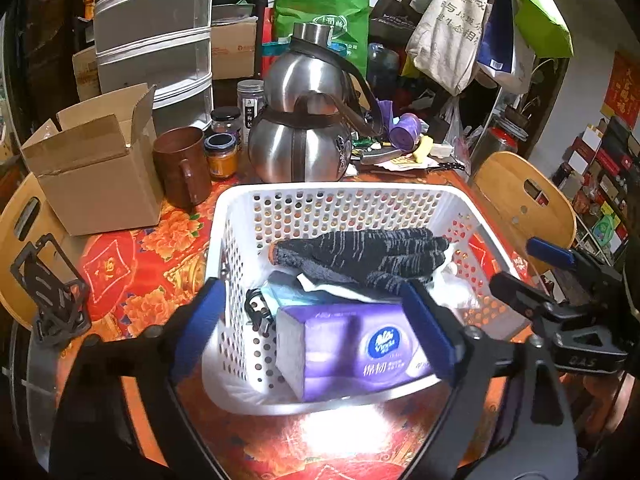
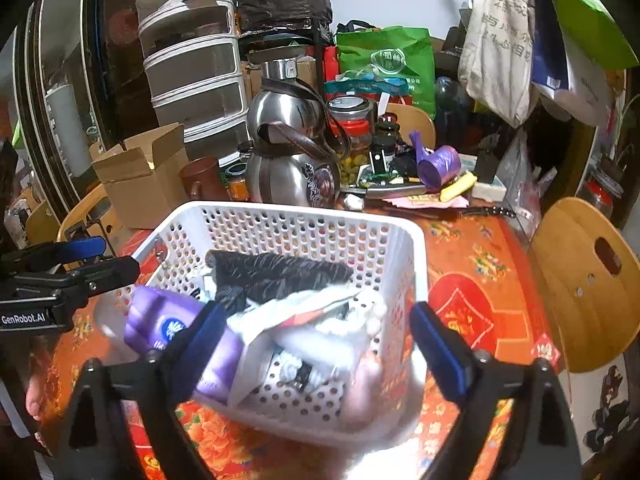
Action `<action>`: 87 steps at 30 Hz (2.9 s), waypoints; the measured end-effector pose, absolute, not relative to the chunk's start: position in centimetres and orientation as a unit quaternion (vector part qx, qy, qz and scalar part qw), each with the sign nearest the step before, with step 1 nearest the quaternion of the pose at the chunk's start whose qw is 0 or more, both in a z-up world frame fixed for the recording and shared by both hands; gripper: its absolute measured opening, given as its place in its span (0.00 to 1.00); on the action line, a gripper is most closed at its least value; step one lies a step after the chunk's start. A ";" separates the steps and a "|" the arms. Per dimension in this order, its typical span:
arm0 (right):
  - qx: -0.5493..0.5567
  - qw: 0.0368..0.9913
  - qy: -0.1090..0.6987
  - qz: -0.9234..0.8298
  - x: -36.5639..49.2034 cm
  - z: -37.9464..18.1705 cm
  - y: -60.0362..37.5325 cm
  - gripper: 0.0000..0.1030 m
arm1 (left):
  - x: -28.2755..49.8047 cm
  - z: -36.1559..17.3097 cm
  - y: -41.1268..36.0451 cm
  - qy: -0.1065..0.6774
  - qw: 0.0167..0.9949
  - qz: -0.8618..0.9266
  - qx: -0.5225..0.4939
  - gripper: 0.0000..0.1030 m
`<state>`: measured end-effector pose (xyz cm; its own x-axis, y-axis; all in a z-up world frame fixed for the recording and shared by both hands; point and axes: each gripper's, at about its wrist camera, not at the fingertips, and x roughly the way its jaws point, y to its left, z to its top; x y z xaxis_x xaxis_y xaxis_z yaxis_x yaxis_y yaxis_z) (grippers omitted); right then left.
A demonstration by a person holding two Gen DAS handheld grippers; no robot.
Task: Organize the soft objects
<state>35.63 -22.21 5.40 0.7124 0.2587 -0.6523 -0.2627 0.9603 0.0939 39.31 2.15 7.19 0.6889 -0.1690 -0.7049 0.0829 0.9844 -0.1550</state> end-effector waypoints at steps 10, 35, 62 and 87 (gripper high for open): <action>-0.022 0.942 0.309 0.127 27.7 6.4 -22.1 0.99 | 34.0 7.8 3.1 0.362 0.929 -0.067 -0.037 1.00; 0.004 0.951 0.300 0.070 8.6 6.1 -21.9 1.00 | 9.5 8.0 2.2 0.304 0.949 -0.070 -0.035 1.00; 0.009 0.954 0.292 0.074 8.0 7.2 -21.3 1.00 | 9.1 8.7 2.2 0.311 0.947 -0.068 -0.031 1.00; 0.011 0.954 0.290 0.074 8.0 7.2 -21.4 1.00 | 9.9 8.2 2.2 0.317 0.945 -0.070 -0.027 1.00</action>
